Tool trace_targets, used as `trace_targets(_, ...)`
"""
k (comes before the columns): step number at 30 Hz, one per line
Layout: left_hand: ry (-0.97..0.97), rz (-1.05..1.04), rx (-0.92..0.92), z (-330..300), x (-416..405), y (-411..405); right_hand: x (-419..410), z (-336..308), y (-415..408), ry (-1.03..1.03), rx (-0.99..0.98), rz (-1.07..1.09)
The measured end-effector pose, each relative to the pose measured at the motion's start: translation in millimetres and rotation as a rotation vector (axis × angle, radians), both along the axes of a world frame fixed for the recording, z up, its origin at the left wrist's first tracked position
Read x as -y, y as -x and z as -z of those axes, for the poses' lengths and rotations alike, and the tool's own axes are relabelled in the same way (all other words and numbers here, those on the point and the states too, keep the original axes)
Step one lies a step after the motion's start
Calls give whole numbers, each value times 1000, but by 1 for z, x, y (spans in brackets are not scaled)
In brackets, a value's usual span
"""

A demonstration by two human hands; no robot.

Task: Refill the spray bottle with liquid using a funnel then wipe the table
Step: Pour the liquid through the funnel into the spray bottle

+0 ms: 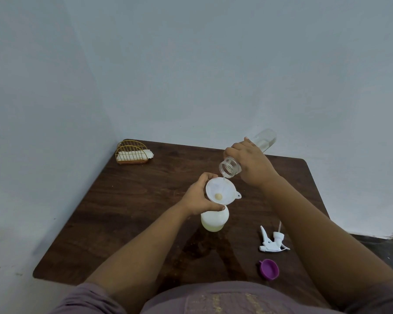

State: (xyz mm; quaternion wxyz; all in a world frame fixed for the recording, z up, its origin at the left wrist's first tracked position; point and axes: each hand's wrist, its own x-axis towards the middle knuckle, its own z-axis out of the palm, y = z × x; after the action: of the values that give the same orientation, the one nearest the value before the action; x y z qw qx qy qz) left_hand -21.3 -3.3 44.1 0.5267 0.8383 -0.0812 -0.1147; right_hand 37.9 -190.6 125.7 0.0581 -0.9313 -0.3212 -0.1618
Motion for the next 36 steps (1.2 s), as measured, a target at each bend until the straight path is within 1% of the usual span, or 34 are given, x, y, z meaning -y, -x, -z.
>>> trace_targets(36, 1, 5, 8, -2, 0, 1, 0, -1, 1, 10, -7, 0)
